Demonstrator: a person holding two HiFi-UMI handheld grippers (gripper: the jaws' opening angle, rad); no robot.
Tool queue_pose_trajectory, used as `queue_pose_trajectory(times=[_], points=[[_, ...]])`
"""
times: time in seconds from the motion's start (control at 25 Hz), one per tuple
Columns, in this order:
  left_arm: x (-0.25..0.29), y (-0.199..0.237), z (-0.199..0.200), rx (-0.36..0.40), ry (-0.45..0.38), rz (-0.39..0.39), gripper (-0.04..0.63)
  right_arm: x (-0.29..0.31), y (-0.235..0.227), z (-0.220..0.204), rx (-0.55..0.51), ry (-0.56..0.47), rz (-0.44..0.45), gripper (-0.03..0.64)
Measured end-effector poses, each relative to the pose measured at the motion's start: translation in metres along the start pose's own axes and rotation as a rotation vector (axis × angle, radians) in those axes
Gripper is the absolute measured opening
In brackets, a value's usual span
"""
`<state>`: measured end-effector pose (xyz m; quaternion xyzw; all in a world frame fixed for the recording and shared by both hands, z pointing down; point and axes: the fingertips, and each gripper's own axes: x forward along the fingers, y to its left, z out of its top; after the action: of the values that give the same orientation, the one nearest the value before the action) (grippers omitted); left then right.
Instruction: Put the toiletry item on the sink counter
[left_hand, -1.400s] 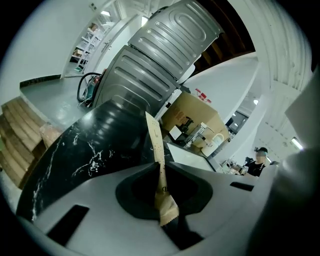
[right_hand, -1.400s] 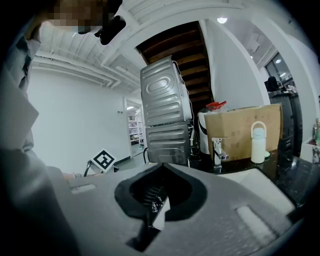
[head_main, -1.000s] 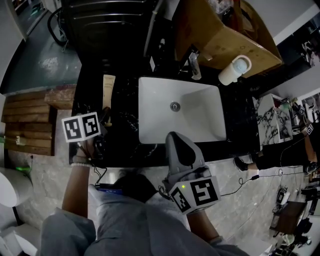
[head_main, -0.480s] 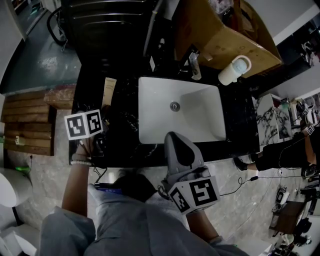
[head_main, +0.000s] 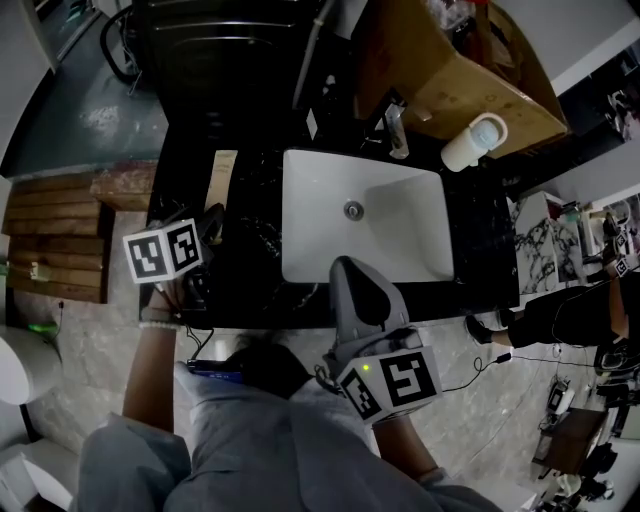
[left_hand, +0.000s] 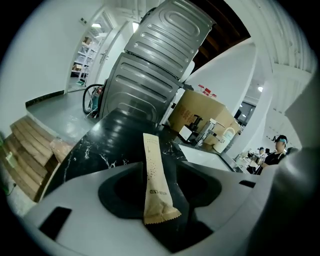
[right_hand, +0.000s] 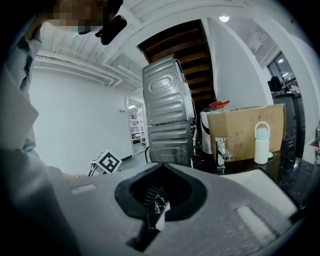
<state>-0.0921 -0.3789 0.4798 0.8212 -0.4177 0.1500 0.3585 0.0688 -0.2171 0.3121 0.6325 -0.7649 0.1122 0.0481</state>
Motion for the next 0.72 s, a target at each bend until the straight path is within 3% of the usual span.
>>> queue_pose_trajectory(times=[0.32,0.72], points=[[-0.036,-0.002,0.017,-0.013,-0.1,0.017,0.19,0.004,0.01,0.009,-0.016,-0.018,0.038,-0.003],[-0.106,-0.035,0.06,0.036,-0.289,-0.037,0.187,0.01,0.028,0.019,-0.029,-0.046,0.094,-0.003]])
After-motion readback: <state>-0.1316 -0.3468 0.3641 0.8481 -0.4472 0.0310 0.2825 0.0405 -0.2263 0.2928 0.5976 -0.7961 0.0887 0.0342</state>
